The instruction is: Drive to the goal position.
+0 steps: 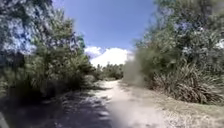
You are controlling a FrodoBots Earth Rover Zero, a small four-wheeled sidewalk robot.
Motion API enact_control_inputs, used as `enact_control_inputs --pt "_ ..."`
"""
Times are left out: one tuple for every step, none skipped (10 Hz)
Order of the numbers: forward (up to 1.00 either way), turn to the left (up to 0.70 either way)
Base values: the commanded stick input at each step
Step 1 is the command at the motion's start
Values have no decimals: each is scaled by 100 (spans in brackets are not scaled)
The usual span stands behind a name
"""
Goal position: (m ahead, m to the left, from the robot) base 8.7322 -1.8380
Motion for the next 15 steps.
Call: enact_control_inputs --pt "44 2" --pt "44 2" --pt "44 2" --pt "44 2" --pt "44 2" --pt "44 2" --pt "44 2" --pt "44 2" --pt "44 2" --pt "44 2" --pt "44 2" --pt "44 2" --pt "44 2" --pt "44 2" --pt "44 2"
